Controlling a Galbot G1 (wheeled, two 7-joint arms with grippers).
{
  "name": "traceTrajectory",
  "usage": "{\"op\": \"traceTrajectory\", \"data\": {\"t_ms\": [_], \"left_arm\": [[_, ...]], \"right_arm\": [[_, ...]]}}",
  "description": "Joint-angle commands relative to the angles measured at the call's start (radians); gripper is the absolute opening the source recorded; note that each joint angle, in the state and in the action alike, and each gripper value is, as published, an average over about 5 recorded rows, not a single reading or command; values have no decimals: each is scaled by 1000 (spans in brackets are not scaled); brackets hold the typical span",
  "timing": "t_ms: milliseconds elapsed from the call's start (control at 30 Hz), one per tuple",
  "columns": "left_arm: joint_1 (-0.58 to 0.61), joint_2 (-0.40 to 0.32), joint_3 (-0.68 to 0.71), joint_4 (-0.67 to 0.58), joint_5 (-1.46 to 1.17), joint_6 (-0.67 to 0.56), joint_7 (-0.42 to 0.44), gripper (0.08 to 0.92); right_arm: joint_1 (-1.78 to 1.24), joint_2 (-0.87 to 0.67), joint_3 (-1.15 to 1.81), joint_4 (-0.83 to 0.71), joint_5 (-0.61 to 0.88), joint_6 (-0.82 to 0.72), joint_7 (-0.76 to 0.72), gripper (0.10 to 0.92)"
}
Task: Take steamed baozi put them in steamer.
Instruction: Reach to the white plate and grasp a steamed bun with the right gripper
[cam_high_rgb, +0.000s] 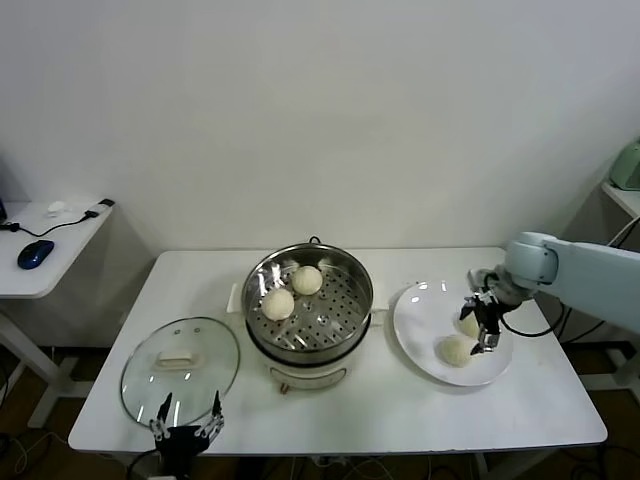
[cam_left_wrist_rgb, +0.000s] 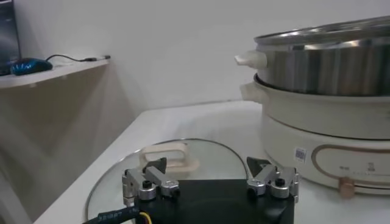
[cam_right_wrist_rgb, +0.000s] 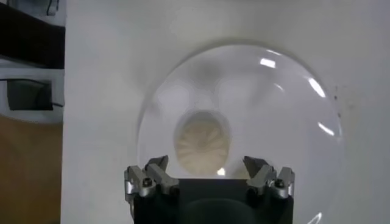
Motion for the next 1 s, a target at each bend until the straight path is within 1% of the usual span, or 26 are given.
{"op": "traceTrajectory", "data": {"t_ms": [33,233,367,433,600,733,867,1000], "left_arm": [[0,0,0,1,1,0,0,823],[4,-2,3,5,1,-3,-1,823],[3,-1,2,5,0,-4,-1,823],[2,-1,2,6,0,-5,-2,823],[4,-1,3,6,0,-4,-2,823],[5,-2,6,3,3,-2,-2,823],[5,-3,10,-2,8,-1,-1,823],[5,-2,15,-4,13,1,0,823]], "right_arm": [[-155,18,98,-37,-60,-25,37,823],[-200,53,136,-81,-72,-32,60,823],[-212,63,148,-85,-68,-38,65,822],[-210,65,145,-83,-73,-39,62,808],[-175,59,132,-71,-89,-37,56,693],[-102,50,102,-47,-86,-30,44,639],[19,55,57,-9,-60,-12,16,631],[286,125,-67,15,-2,63,-60,628]]}}
